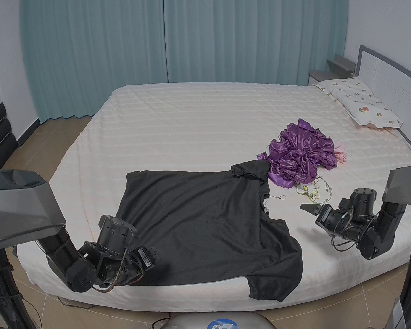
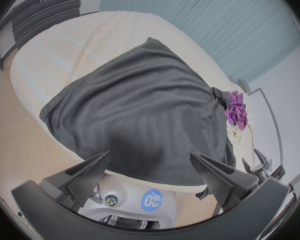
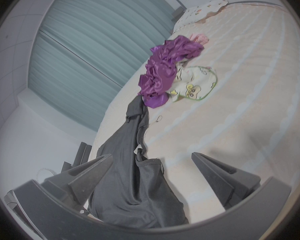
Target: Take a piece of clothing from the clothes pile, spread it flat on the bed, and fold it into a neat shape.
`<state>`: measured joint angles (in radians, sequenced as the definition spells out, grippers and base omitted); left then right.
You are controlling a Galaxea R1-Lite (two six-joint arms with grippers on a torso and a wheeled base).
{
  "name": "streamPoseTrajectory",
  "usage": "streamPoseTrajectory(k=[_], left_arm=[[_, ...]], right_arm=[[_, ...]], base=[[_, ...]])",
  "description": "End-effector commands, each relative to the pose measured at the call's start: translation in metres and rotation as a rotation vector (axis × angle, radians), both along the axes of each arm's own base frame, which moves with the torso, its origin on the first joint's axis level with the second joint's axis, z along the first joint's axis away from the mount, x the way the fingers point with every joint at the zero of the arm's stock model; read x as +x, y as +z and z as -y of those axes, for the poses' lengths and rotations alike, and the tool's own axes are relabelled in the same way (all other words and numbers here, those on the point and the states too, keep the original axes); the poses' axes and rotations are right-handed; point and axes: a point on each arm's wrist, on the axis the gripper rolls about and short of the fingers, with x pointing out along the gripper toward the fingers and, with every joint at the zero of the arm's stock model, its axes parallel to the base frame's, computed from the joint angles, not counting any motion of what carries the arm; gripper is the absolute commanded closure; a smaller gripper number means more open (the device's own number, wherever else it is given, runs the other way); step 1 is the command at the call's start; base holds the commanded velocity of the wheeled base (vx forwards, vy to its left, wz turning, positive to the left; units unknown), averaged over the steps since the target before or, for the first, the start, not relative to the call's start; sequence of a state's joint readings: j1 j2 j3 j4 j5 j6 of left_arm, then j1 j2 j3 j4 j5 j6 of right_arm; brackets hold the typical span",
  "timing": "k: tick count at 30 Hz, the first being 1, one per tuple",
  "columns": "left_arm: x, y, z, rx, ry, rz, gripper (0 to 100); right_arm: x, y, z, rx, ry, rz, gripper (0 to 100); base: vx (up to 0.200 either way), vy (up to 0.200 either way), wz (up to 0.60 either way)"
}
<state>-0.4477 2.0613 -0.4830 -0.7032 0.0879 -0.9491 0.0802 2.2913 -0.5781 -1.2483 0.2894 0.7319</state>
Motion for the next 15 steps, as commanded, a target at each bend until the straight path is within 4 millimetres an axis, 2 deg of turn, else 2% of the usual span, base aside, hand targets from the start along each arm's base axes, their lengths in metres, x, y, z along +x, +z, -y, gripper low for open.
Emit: streamPoseTrajectory(k=[1,4,5,9,15], left_arm=[[0.020,0.004,-0.020,-0.021,0.090,0.032,0],[0.027,0.004,-0.027,-0.029,0.117,0.039,0],[0.031,0.005,-0.031,-0.043,0.122,0.042,0],[0.036,0.007,-0.039,-0.076,0.132,0.041,0],[0.039,0.001,-0.040,-0.072,0.136,0.028,0]], right_arm=[[0.027,-0.011,-0.041,-0.041,0.101,-0.016,0],[0.033,-0.017,-0.052,-0.079,0.145,-0.013,0],[0.042,-0.024,-0.059,-0.108,0.167,-0.015,0],[0.058,-0.033,-0.076,-0.166,0.131,-0.041,0],[0.073,-0.040,-0.079,-0.227,0.136,-0.038,0]], base=[[0.000,0.000,0.00],[0.000,0.000,0.00],[0.000,0.000,0.00],[0.000,0.000,0.00],[0.000,0.000,0.00]])
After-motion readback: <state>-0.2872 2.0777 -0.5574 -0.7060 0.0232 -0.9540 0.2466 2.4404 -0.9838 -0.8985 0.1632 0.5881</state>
